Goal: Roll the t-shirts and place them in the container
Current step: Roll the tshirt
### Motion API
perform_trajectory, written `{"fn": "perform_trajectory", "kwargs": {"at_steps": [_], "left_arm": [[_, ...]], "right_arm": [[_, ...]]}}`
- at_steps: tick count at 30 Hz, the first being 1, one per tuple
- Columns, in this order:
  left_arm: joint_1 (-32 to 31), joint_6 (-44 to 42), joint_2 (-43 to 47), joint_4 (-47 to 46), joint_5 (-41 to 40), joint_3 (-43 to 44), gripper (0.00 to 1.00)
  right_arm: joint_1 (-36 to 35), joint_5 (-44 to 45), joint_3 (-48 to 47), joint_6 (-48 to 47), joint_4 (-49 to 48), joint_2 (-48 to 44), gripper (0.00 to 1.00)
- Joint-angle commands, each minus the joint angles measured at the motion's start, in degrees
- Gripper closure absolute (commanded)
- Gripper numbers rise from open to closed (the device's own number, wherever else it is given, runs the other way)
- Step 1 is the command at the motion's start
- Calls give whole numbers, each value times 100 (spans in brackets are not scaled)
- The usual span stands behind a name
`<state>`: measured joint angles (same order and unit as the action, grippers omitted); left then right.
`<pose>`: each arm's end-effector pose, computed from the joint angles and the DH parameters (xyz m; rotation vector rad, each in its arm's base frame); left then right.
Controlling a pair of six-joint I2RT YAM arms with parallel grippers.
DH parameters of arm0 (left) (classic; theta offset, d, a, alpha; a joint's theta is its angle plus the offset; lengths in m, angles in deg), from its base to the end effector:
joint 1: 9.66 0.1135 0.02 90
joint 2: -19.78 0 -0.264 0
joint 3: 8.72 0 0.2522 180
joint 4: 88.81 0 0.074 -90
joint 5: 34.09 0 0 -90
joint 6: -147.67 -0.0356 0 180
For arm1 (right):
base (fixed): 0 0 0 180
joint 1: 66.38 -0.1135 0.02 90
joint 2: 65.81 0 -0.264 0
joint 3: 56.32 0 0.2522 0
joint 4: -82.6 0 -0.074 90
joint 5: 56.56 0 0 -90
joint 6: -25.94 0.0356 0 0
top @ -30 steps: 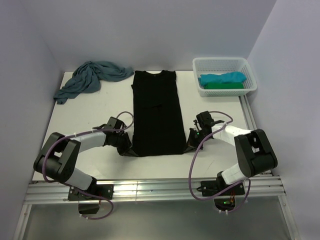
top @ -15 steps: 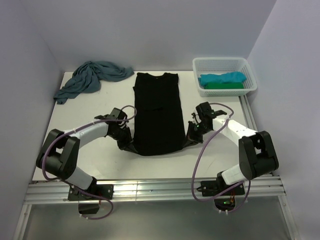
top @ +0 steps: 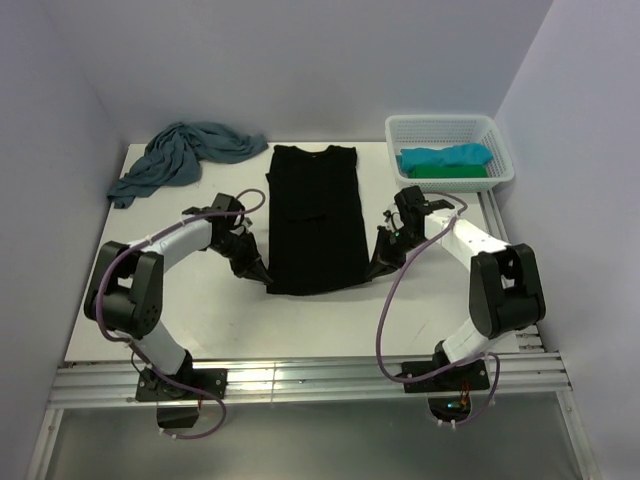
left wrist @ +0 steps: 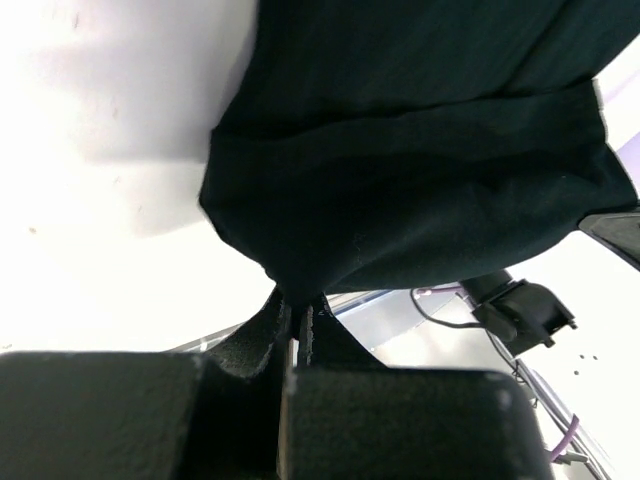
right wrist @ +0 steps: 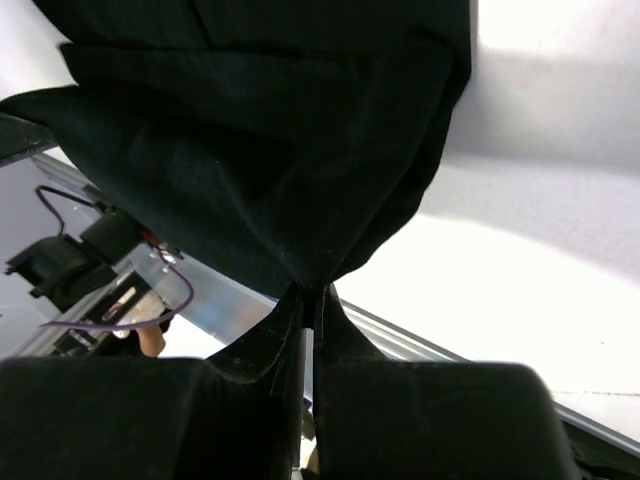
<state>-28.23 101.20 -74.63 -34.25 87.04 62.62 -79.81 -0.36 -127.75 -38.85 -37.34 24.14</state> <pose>0.2735 -0.1113 0.1758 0.5448 -2.8690 0.8597 0.2672 0.0842 0.1959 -0.2157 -2.9734 -0.9530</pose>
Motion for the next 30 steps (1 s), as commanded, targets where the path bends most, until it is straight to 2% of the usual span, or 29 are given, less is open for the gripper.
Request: {"fn": "perform_trajectory", "kwargs": {"at_steps": [1, 12, 30], "left_arm": [[90, -292, -200, 262, 121, 490, 100], [345, -450, -930, 447, 305, 1422, 100], [635, -284, -1712, 280, 569, 2257, 99]], "right_arm": [[147, -109, -446, -157, 195, 189, 98], [350, -153, -1386, -210, 379, 980, 100], [403, -136, -2240, -52, 327, 1850, 98]]}}
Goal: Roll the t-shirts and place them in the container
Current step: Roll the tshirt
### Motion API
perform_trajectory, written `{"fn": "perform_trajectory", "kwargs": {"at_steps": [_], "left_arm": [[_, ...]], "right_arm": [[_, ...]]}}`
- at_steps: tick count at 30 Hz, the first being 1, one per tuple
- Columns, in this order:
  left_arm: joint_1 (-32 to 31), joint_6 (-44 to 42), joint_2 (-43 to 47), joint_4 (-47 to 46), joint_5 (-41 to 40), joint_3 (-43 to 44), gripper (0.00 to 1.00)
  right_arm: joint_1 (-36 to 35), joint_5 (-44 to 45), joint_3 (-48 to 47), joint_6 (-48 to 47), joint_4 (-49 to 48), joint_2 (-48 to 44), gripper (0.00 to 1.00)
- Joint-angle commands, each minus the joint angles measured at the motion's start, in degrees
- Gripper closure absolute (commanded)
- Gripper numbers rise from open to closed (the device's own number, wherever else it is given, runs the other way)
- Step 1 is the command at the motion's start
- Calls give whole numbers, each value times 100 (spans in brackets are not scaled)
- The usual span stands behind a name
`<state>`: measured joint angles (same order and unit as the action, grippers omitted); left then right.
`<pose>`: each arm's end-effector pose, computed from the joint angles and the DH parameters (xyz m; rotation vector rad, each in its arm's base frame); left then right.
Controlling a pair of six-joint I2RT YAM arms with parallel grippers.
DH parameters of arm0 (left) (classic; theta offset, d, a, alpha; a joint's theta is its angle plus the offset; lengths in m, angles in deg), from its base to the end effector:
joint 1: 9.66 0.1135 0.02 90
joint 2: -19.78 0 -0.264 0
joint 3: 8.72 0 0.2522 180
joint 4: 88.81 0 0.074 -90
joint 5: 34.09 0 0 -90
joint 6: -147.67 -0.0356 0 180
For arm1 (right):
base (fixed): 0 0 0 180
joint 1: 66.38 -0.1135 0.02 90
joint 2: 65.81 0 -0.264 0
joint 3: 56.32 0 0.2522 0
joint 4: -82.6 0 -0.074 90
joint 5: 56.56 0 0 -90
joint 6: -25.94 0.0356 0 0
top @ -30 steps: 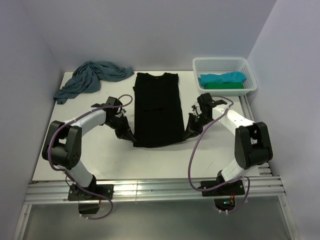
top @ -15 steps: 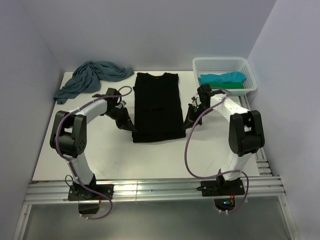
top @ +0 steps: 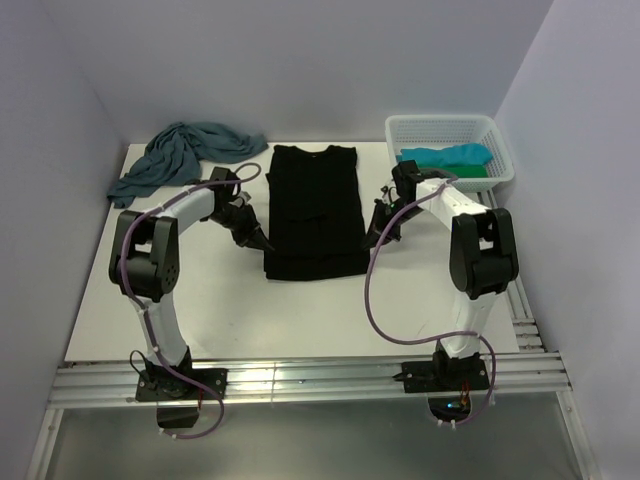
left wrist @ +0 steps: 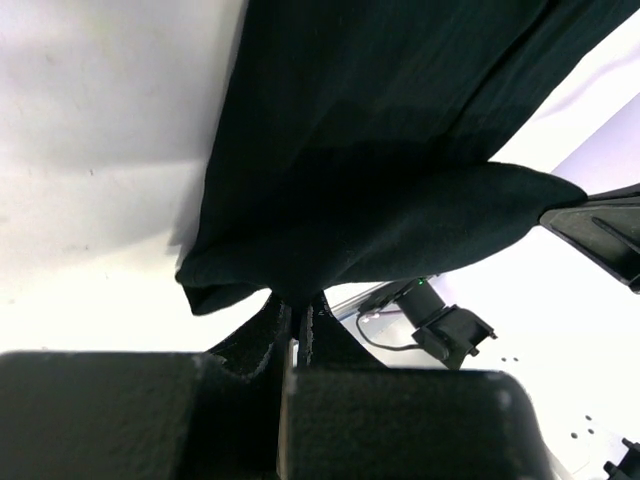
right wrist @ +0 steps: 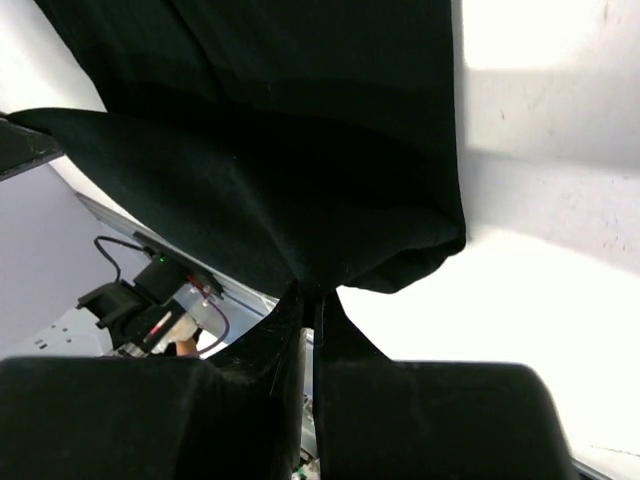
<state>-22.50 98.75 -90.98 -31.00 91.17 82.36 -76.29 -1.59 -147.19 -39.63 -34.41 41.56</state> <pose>0.3595 -0.1030 0.1748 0.6086 -2.8328 0.9641 0.3506 0.0820 0.1924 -0.2902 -2.9609 -0.9774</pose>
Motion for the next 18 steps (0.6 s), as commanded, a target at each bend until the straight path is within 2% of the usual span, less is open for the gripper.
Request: {"fn": "perform_trajectory", "kwargs": {"at_steps": [1, 3, 6, 7, 9, 10, 11, 13, 15, 16, 18], "left_arm": [[62, -30, -138, -55, 156, 310, 97], [71, -30, -183, -63, 165, 398, 89], [89, 14, -209, -212, 261, 442, 76], [97, 49, -200, -265, 305, 468, 68], [124, 154, -148, -545, 401, 486, 56], [141, 329, -78, -721, 472, 460, 41], [168, 452, -34, -871, 525, 407, 35], [220, 846, 124, -1441, 639, 302, 30], [299, 1094, 265, -1845, 727, 82, 29], [317, 1121, 396, -2074, 788, 21, 29], [335, 790, 441, -1841, 728, 107, 30]], "right_arm": [[51, -4, -366, 36, 34, 143, 95], [60, 31, -437, 88, -27, 231, 89], [86, 48, -542, 263, -177, 284, 73], [86, 22, -569, 325, -221, 293, 65], [112, 109, -700, 553, -265, 363, 56], [130, 153, -701, 642, -317, 372, 51], [156, 154, -701, 721, -387, 355, 46], [217, 180, -570, 1019, -686, 267, 44], [244, 49, -316, 1221, -1132, 13, 44], [262, 48, -245, 1223, -1222, -145, 46], [244, 57, -78, 986, -1337, -251, 52]]}}
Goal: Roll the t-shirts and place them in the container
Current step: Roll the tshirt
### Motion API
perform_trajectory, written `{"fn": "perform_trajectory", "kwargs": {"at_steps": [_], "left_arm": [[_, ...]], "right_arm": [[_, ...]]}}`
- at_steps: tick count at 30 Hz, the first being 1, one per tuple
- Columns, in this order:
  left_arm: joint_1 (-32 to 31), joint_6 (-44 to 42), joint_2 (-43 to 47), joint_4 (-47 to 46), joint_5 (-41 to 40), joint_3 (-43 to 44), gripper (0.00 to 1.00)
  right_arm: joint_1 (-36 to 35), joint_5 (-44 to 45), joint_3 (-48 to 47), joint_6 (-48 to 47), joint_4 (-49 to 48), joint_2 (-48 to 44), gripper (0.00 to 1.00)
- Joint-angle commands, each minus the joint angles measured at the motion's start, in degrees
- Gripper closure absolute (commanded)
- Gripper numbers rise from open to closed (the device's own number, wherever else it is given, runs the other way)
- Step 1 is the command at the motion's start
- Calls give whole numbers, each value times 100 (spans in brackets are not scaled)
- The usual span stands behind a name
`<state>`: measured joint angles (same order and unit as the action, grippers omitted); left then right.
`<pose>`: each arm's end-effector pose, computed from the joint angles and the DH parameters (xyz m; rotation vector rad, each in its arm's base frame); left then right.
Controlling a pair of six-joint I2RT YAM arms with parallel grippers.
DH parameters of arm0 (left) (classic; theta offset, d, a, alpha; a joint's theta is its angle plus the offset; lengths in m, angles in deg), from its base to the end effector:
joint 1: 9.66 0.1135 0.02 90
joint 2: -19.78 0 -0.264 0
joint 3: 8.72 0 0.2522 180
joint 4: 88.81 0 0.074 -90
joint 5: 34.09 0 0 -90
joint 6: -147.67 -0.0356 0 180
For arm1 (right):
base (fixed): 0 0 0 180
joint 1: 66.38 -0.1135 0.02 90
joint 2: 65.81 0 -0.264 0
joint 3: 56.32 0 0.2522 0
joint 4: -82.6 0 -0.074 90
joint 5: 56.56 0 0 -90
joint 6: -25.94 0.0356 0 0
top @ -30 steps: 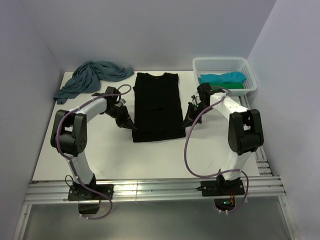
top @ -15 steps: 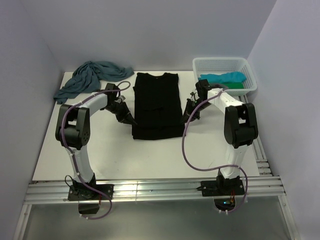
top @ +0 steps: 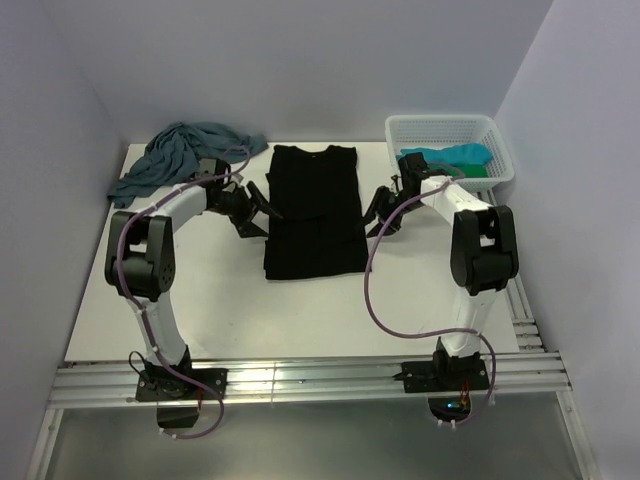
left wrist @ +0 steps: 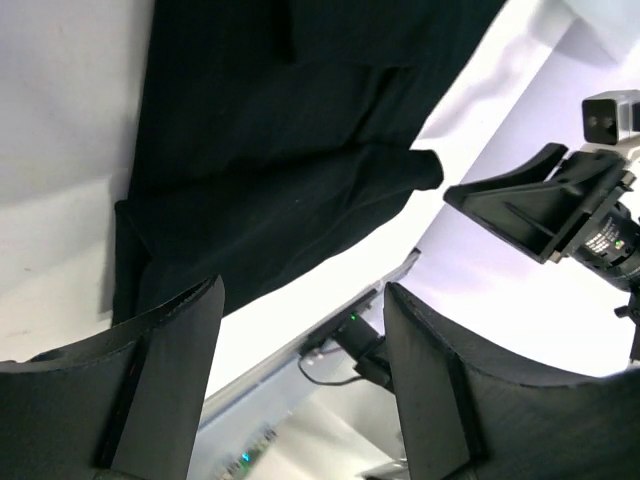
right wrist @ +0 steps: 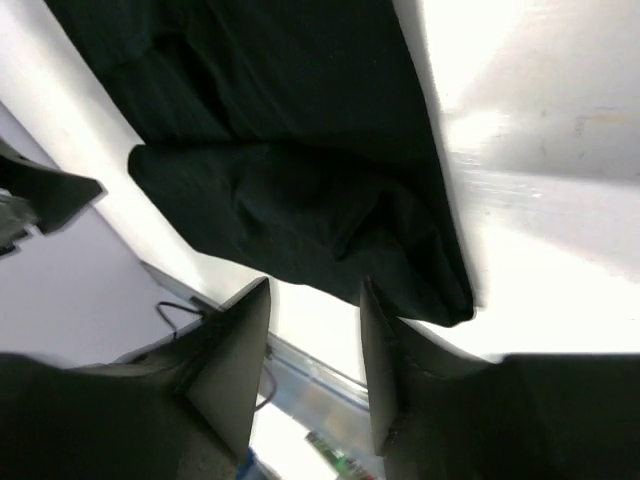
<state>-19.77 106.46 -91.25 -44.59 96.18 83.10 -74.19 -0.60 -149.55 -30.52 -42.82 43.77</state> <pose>0.3879 -0.0925 0.1865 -0.7058 2.7506 -1.2317 0.3780 0.0720 0.1934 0.4966 2.8390 0.9950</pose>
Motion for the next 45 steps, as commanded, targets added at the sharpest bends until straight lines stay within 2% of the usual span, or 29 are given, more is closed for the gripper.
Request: {"fn": "perform_trajectory", "kwargs": {"at_steps": [1, 3, 4, 6, 7, 9, 13, 16, 19, 24, 33, 36, 38, 42, 45], "left_arm": [[44, -454, 467, -97, 79, 95, 30], [9, -783, 502, 4, 51, 17, 31], [0, -845, 555, -31, 129, -80, 33], [-9, -688, 599, -329, 235, -378, 36], [-17, -618, 634, -452, 279, -475, 39], [-87, -486, 643, -812, 402, -686, 42], [-298, -415, 442, -1015, 455, -775, 56], [-395, -344, 283, -1252, 377, -915, 59], [-387, -493, -24, -1025, -158, -881, 62], [-272, -520, -367, -1121, -388, -907, 64], [-272, -573, -535, -1050, -617, -863, 64], [-264, -625, -342, -937, -617, -784, 61], [-255, -696, -219, -858, -556, -687, 56], [-246, -1142, 351, -340, -695, -520, 33], [-246, -1450, 729, -5, -985, -695, 26]], "right_arm": [[17, -41, 202, -13, -478, -507, 61], [-10, -198, 360, -180, -574, -525, 71], [-27, -251, 413, -190, -627, -517, 84], [-88, -348, 493, -111, -794, -482, 92], [-115, -392, 484, -76, -821, -386, 100], [-229, -506, 502, 47, -987, -288, 100], [-431, -647, 572, 249, -1278, -52, 100], [-467, -463, 616, 337, -1357, 63, 100], [-449, 194, 467, 241, -1147, 264, 100], [-414, 1519, 168, 258, -760, 415, 100], [-361, 2568, -113, 259, -514, 160, 100], [-352, 2797, -192, 171, -356, 55, 93], [-335, 2728, -105, 5, -338, -112, 86], [-335, 2456, 465, -312, -442, -674, 53], [-335, 1991, 1071, -576, -679, -1200, 45]]}}
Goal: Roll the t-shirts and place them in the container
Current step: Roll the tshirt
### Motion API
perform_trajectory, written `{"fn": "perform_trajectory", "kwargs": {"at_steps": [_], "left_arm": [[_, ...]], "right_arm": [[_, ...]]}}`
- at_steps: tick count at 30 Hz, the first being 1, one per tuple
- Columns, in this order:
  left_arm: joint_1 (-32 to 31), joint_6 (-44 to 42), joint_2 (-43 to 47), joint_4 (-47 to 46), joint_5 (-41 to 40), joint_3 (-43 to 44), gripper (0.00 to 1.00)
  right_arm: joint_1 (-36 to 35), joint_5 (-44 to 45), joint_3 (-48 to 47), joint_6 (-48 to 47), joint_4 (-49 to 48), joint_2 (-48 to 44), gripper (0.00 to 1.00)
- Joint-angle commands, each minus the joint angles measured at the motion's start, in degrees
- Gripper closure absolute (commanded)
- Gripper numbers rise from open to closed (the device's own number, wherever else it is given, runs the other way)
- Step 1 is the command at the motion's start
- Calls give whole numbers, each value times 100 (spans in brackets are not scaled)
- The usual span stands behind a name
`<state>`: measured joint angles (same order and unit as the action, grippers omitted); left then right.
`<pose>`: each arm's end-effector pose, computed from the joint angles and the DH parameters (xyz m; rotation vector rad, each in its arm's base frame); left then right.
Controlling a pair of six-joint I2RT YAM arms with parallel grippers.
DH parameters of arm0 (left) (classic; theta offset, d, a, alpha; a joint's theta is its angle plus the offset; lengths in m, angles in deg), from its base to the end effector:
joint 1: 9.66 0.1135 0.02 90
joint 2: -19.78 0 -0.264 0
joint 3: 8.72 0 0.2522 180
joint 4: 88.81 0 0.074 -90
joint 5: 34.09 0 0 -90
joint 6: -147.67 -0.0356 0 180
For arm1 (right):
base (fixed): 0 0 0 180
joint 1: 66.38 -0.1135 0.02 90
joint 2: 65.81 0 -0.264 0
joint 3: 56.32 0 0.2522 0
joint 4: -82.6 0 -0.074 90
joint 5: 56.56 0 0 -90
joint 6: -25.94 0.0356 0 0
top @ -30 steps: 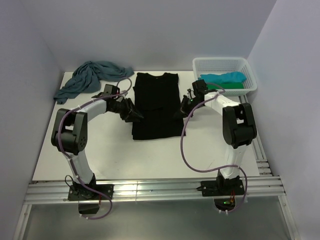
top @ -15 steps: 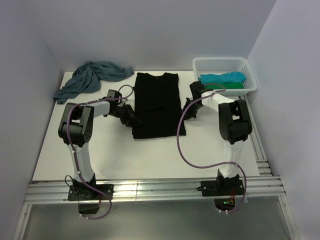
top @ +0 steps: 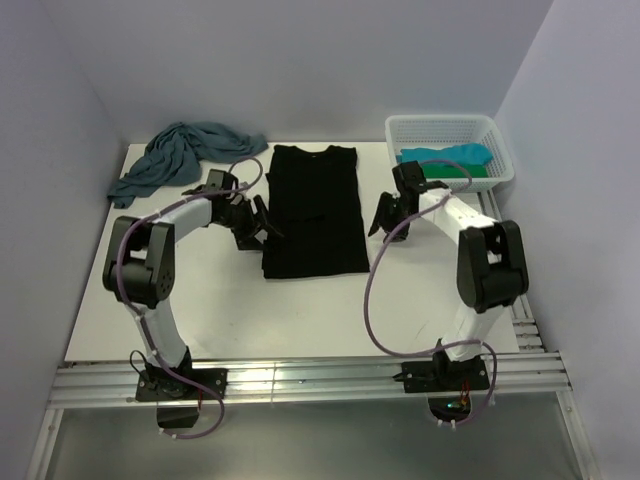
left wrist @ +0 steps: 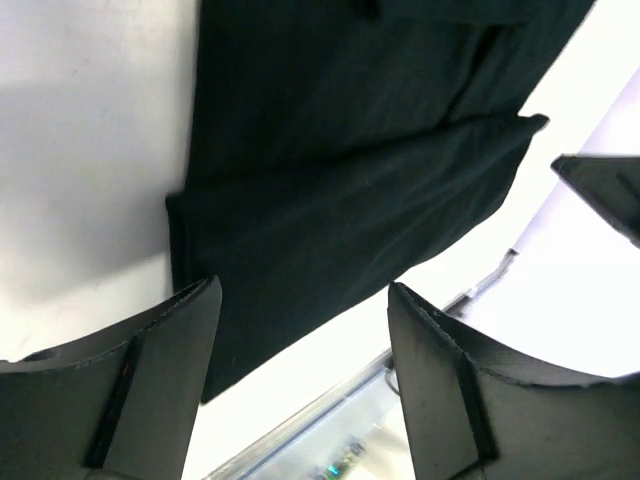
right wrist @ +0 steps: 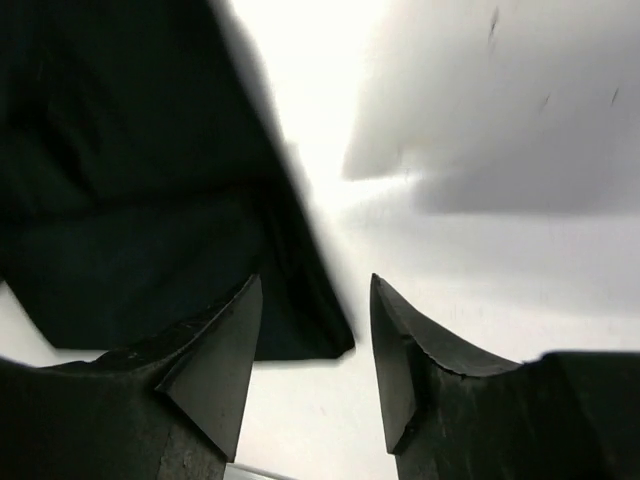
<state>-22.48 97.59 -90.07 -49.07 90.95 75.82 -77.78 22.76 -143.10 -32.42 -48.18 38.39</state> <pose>0.3671 -0.1045 0.1605 -0.4707 2.7962 -1.0780 0.3600 0.0793 0.1939 0.4379 2.7609 0.4550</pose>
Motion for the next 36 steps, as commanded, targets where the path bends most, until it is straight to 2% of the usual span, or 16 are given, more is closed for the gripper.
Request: {"fn": "perform_trajectory", "kwargs": {"at_steps": [1, 6, 10, 20, 23, 26, 27, 32, 36], "left_arm": [[25, -591, 691, 452, -507, -229, 26], [69, -495, 1087, -118, -341, -1241, 27], [69, -433, 1193, -602, -297, -1874, 28], [-45, -424, 886, -901, -323, -2016, 28], [-89, -398, 815, -954, -419, -2191, 32], [-98, -433, 815, -998, -507, -2376, 39], [-98, -441, 841, -1024, -508, -2481, 40], [-98, -406, 851, -1139, -674, -2693, 44], [-124, -380, 552, -1025, -1008, -2509, 66]], "right_arm": [[24, -478, 602, -421, -249, -734, 45], [24, -1470, 1535, -369, -978, -893, 47], [24, -1735, 1799, -360, -1463, -745, 49], [-213, -1552, 1544, -474, -1402, -199, 48], [-275, -1473, 1737, -396, -1454, -269, 54], [-275, -1446, 1895, -308, -1498, -313, 67], [-284, -1507, 1922, -281, -1498, -278, 78], [-275, -1543, 1966, -184, -1516, -181, 83], [-284, -1525, 1966, -193, -1463, -234, 88]]}}
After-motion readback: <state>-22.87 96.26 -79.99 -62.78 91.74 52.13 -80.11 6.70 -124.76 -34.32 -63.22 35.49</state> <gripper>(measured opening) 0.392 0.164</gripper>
